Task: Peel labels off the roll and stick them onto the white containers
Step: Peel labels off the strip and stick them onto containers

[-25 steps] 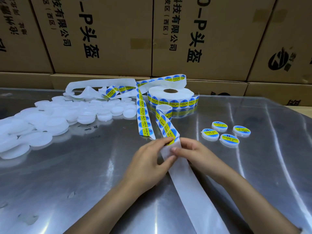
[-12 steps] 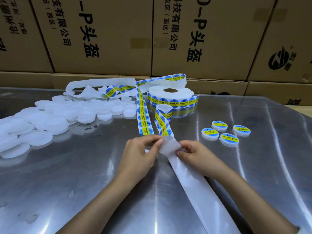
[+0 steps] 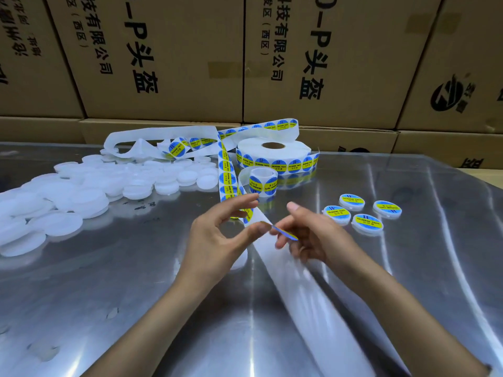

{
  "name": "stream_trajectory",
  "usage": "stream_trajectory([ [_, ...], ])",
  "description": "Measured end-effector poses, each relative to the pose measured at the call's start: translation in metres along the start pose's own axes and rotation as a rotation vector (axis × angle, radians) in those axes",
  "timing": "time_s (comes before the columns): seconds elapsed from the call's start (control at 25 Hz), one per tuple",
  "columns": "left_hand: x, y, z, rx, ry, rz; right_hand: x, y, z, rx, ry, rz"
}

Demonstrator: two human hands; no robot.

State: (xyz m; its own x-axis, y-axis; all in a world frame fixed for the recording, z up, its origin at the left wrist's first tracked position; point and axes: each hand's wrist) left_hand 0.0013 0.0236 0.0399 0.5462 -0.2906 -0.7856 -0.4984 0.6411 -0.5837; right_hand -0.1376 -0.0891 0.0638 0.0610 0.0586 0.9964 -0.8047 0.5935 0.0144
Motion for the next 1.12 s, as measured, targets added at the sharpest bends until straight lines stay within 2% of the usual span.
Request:
stream_trajectory([
  [0.08,0.000,0.001,0.001,0.031,-0.025,-0.017,0.000,0.003,-0.003,0.137,0.059,-0.078],
  [0.24,-0.001,0.001,0.002,0.058,-0.064,-0.001,0.000,0.005,0.002,0.151,-0.056,-0.025],
  [0.36,0.003,-0.002,0.008,0.084,-0.232,0.013,-0.003,0.004,0.003,-0.002,-0.059,0.034],
  [0.44,0.009,-0.005,0.018,0.136,-0.430,0.113,-0.004,0.001,0.002,-0.155,-0.037,0.086],
  [0.52,0.017,-0.005,0.027,0.260,-0.645,0.261,-0.004,0.000,0.003,-0.266,-0.032,0.118],
  [0.6,0.024,-0.004,0.031,0.401,-0.846,0.348,-0.005,-0.001,0.003,-0.299,-0.040,0.129],
  [0.68,0.025,-0.003,0.032,0.424,-0.901,0.343,-0.006,-0.001,0.003,-0.303,-0.060,0.129],
  [0.76,0.024,-0.003,0.030,0.314,-0.830,0.255,-0.007,-0.001,0.003,-0.306,-0.096,0.123],
  [0.88,0.015,-0.003,0.018,0.084,-0.627,-0.028,-0.007,-0.002,-0.002,-0.295,-0.123,0.119],
  [1.0,0.003,0.001,0.004,0.043,-0.575,-0.247,-0.005,-0.001,-0.010,-0.256,-0.104,0.192],
  [1.12,-0.002,0.002,0.001,0.020,-0.576,-0.301,-0.004,0.000,-0.013,-0.246,-0.090,0.196],
])
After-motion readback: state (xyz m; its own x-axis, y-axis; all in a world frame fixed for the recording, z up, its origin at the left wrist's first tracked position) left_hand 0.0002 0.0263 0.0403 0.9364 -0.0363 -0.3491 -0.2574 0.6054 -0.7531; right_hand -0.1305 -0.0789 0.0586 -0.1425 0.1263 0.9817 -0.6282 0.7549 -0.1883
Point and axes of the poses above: each hand's wrist, its own y-axis away from the middle knuckle, its own z-axis out of the back of the hand, x = y × z, and after that the axes turned 1 degree about -y, right-handed
